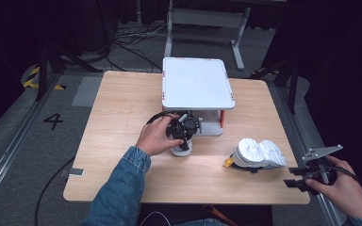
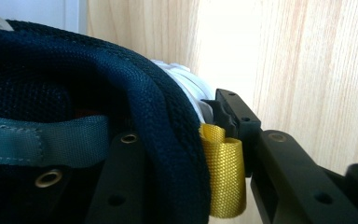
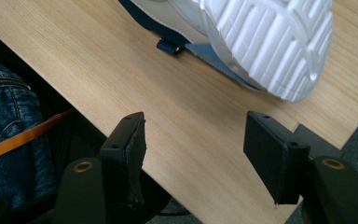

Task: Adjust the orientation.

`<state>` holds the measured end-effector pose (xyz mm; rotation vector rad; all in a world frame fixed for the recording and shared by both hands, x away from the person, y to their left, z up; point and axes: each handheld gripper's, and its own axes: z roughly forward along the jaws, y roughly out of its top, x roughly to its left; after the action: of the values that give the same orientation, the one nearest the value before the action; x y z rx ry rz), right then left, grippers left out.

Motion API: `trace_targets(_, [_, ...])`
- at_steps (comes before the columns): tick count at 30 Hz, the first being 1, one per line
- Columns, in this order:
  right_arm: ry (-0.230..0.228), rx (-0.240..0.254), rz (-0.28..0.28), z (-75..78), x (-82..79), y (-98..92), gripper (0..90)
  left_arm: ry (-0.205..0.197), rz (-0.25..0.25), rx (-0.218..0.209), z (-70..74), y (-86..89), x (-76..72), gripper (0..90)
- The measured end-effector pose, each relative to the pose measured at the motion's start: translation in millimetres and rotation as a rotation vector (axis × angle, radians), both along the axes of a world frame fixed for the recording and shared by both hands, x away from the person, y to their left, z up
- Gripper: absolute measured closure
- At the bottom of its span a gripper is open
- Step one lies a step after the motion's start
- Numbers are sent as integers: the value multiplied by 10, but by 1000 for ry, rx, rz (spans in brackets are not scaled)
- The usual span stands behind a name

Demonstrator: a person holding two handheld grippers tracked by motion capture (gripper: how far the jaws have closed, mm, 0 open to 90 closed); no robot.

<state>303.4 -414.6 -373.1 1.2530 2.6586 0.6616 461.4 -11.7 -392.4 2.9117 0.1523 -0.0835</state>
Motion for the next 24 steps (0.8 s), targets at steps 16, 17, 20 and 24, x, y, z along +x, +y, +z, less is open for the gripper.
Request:
trace_targets(16, [-13,4,37,27,69,106,394,-66,150,-62,356,187,-180,387])
trace_targets(17, [-14,3,43,32,93,124,394,-76,156,-64,390,202,-218,402])
trace_targets(20, [-20,5,55,38,129,151,394,-93,149,-76,487,242,-337,435])
trace_targets(24, [-19,6,89,46,223,242,394,-77,137,-62,556,272,-565,504])
